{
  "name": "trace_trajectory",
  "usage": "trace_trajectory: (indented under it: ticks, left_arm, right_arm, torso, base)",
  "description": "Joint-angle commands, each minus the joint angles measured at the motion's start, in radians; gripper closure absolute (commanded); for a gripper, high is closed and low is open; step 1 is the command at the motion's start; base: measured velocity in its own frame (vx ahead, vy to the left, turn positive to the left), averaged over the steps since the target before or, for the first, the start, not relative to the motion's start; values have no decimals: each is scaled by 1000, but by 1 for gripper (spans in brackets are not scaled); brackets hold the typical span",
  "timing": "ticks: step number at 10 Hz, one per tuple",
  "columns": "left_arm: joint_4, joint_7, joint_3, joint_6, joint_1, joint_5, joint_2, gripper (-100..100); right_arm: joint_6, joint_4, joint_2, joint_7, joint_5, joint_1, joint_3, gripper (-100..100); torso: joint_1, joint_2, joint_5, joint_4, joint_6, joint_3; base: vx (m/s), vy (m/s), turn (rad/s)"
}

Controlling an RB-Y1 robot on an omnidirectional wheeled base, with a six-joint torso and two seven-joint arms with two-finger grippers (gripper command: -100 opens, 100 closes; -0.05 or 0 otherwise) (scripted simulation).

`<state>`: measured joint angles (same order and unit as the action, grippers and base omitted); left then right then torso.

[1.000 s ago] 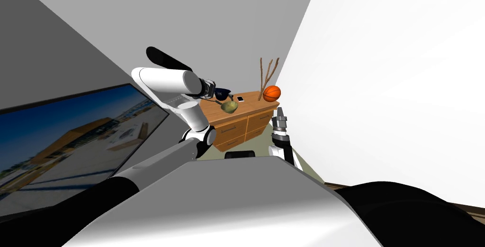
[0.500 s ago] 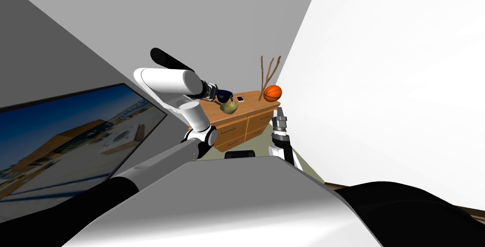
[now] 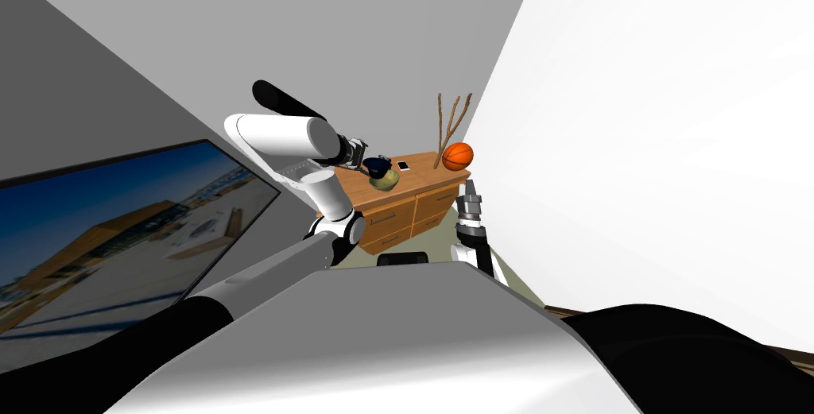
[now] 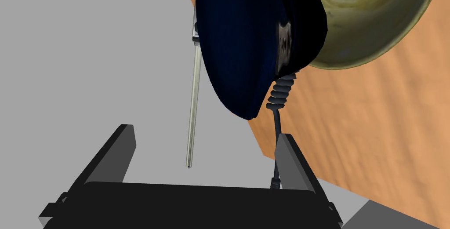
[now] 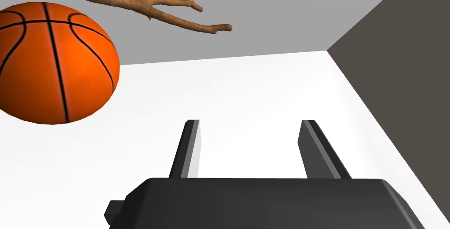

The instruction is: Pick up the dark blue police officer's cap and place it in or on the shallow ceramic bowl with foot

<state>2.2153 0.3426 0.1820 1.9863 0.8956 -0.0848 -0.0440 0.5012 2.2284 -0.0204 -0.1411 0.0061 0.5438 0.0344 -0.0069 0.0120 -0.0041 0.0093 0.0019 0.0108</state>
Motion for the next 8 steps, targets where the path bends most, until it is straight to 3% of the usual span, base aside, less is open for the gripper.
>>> trace_trajectory:
  ticks: [1, 8]
  left_arm:
    - [-42, -7, 6, 2, 39, 1, -6, -100]
    - [-188, -30, 28, 10, 174, 3, -27, -100]
  right_arm:
    - [0, 0, 0, 0, 0, 0, 0, 0]
    - [0, 0, 0, 0, 0, 0, 0, 0]
  torso:
    - [0, 0, 0, 0, 0, 0]
    - [1, 0, 0, 0, 0, 0]
  base:
    - [-4, 15, 16]
    - [-1, 22, 8]
